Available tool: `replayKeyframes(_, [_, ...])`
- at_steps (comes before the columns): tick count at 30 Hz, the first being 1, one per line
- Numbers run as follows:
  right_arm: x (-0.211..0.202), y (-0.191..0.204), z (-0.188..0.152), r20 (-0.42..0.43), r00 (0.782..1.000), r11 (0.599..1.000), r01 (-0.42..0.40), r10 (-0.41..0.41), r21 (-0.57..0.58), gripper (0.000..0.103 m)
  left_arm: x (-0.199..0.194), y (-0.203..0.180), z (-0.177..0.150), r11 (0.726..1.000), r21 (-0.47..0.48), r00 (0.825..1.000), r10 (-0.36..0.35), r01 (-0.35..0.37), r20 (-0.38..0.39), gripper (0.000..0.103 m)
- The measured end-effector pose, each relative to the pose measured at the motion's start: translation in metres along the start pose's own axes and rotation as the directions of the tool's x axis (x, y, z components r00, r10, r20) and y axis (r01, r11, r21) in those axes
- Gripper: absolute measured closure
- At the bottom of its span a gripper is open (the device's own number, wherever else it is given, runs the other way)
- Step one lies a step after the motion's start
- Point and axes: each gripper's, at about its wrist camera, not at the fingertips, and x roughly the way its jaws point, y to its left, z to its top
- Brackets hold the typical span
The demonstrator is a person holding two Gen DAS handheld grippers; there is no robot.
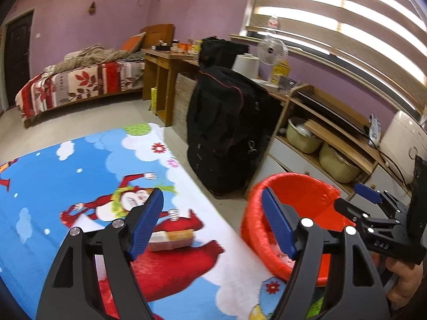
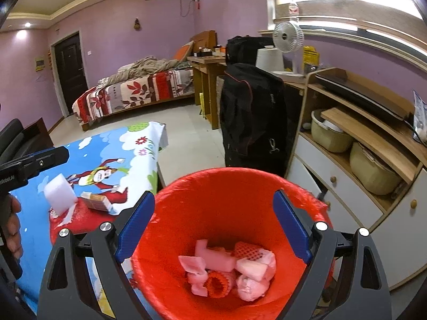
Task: Collect trash
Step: 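Move both tools back toward the foam block and boxed tube on the bed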
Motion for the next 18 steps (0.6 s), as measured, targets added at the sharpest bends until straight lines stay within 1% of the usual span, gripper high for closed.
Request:
replayKeyframes(4, [0.003, 0.014, 0.002, -0.001, 1.000, 1.000, -0.017, 0.017, -0.013, 0.019, -0.008, 0.020, 0.001, 0.999, -0.021, 0.999, 0.040, -0.040, 0.014, 0.029])
replayKeyframes(10, [0.008, 0.037, 0.004, -0.006, 0.999, 0.999, -0.041, 0.041, -0.034, 0.019, -0.015, 0.044, -0.001, 0.996, -0.043, 0.996, 0.081, -0.080, 0.022, 0.028])
replayKeyframes(18, [0.017, 0.063, 0.005, -0.016, 0.998, 0.997, -0.059, 0.058, -0.041, 0.019, -0.023, 0.083, -0.007, 0.989, -0.077, 0.992, 0.129, -0.127, 0.016, 0.022])
